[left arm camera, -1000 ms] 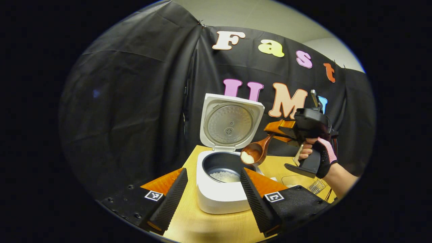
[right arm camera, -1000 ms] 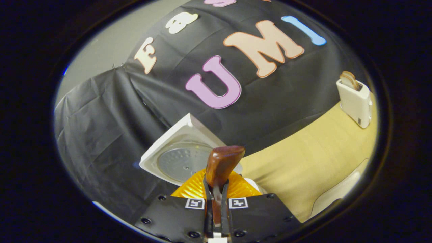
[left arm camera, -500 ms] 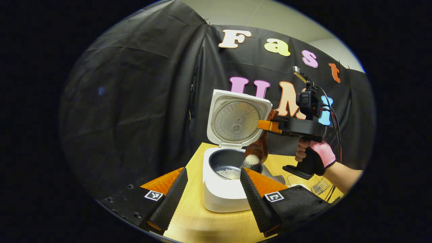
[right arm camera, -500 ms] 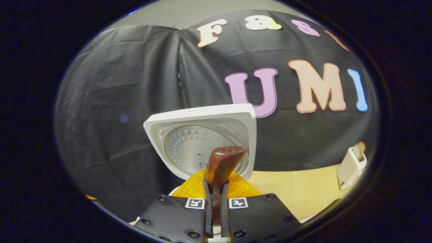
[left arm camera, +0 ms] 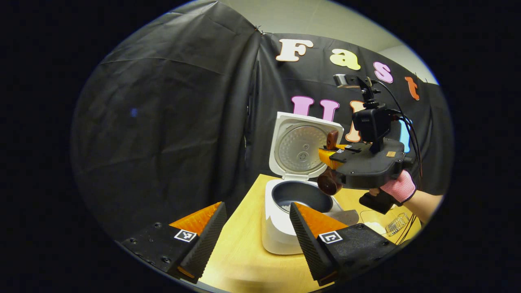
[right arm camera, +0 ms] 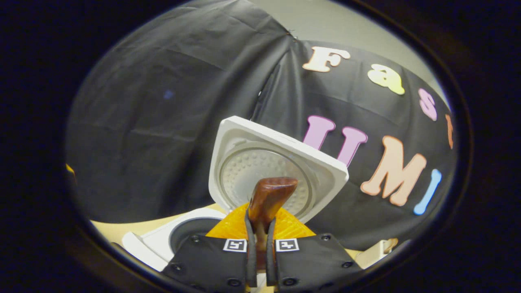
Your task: Close the left gripper, press the button to open the rice cooker; take a wooden spoon from the chopstick holder with the right hand, scoop a spoonful of rice and pour it into the rice cooker, then put the wooden spoon back into the chopstick holder.
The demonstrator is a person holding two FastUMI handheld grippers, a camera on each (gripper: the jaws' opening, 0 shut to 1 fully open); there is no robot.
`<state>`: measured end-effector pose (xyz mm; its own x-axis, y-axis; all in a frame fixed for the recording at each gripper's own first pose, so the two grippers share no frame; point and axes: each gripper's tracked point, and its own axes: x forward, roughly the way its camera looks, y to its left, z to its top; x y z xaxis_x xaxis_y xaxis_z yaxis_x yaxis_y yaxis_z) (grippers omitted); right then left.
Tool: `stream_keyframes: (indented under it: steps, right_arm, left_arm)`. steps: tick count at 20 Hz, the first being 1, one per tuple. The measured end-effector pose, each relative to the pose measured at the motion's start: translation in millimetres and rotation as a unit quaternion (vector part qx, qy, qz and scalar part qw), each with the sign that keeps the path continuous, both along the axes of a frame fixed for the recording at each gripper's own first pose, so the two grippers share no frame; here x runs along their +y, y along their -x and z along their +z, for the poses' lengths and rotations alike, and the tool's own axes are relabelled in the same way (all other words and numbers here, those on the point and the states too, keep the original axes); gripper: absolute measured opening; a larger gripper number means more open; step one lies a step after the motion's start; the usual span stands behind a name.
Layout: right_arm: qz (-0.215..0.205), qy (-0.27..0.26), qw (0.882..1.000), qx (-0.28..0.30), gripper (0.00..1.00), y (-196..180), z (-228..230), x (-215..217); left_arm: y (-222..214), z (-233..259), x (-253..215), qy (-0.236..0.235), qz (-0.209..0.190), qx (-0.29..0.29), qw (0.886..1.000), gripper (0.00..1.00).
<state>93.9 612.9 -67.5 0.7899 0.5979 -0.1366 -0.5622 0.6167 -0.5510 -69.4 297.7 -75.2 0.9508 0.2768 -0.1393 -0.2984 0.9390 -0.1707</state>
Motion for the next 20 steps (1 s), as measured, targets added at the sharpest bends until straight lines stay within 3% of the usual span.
stream_keyframes:
  steps: [7,8,9,13,20]
  right_arm:
    - [0.017,0.046,0.998,-0.039,0.1,15,-10,7]
    - [0.017,0.043,0.998,-0.035,0.11,14,-9,5]
    - [0.016,0.038,0.999,-0.027,0.11,13,-8,4]
    - [0.008,0.009,1.0,-0.007,0.11,8,6,-12]
    - [-0.025,-0.094,0.992,0.085,0.12,-11,50,-88]
  left_arm:
    - [7,-1,3,-0.013,0.005,0.006,1.0,0.93]
    - [6,0,2,-0.015,0.003,0.005,1.0,0.89]
    - [8,0,2,-0.016,0.002,0.003,1.0,0.93]
    - [9,4,-11,-0.014,-0.012,0.0,1.0,0.93]
    - [-2,19,-57,-0.023,-0.037,-0.008,0.999,0.93]
